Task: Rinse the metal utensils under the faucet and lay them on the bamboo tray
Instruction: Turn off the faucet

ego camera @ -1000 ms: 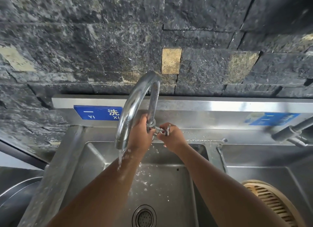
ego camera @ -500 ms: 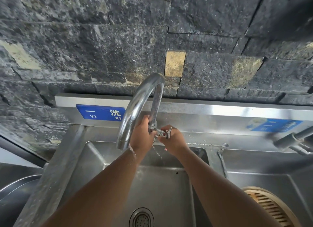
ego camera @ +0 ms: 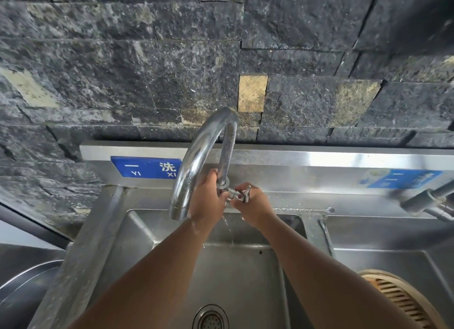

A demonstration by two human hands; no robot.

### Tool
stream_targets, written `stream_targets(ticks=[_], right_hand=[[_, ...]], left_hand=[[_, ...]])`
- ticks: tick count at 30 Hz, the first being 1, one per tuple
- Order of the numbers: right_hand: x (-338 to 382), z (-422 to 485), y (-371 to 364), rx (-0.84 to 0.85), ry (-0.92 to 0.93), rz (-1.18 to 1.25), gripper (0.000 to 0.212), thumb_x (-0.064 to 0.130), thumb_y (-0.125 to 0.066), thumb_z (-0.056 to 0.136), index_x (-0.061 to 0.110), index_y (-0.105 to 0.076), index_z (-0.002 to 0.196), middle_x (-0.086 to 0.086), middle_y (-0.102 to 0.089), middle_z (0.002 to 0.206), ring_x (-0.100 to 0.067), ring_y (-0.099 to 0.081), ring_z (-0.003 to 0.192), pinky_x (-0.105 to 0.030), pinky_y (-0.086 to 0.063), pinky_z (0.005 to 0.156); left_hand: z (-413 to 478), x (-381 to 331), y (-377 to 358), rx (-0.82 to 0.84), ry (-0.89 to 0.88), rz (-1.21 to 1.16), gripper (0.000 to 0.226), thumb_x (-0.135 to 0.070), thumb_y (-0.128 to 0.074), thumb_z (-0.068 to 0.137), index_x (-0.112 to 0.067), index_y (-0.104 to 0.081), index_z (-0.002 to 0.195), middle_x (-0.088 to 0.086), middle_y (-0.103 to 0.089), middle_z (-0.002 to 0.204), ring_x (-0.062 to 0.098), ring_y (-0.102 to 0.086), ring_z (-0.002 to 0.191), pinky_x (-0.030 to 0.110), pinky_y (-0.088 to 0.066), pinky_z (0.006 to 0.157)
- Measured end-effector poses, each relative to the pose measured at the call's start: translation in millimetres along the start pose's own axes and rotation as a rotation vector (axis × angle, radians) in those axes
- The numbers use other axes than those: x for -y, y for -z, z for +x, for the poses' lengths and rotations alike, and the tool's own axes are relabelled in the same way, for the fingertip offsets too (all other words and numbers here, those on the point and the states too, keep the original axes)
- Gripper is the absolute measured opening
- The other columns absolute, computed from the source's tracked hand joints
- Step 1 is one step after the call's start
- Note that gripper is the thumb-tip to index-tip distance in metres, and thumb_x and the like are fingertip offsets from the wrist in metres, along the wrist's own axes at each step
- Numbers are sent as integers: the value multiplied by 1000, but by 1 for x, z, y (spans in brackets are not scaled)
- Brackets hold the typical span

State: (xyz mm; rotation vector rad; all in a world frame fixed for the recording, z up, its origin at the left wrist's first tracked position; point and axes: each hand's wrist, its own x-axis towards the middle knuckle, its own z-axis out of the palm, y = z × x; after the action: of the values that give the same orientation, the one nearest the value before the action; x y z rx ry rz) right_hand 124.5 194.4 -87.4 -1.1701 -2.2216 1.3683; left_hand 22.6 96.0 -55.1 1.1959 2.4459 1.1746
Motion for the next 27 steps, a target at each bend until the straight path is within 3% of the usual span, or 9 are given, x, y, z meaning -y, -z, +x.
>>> stream_targets(ticks=[4,8,15,24,27], right_hand=[[0,0,1,5,-14,-1,15,21,-74,83,28,-61,86,10,-61,63,-6,-54,53,-21,-47,48],[0,1,-1,4,-40,23,15,19,-74,83,25,-63,90,8,-61,65,-9,-55,55,-32,-54,55],[-1,2,-3,0,-62,40,18,19,-74,82,20,-63,97,6,-63,68,-12,-58,58,-46,-61,63],[2,-1,-3,-1,-95,75,20,17,-74,82,18,-63,99,3,-64,73,-13,-62,60,-37,-61,50],[0,0,-3,-1,-96,65,20,18,-74,82,21,-61,97,4,-65,72,-13,-61,58,-43,-62,56]], left_hand=[[0,-3,0,-4,-13,3,33,-6,-72,82,-11,-55,110,3,-68,96,20,-65,86,26,-48,71],[-1,-6,0,-14,8,-3,29,-5,-70,82,-13,-54,105,1,-68,93,22,-66,84,38,-54,74],[1,-2,-2,-4,16,-15,32,-5,-72,81,-18,-52,102,-9,-59,85,15,-62,76,26,-45,66],[1,0,-4,-7,26,-19,36,-6,-72,80,-23,-50,101,-11,-59,85,11,-60,74,23,-42,65],[1,1,-4,-2,24,-28,35,-6,-71,79,-25,-49,99,-10,-60,85,11,-61,74,23,-44,64]])
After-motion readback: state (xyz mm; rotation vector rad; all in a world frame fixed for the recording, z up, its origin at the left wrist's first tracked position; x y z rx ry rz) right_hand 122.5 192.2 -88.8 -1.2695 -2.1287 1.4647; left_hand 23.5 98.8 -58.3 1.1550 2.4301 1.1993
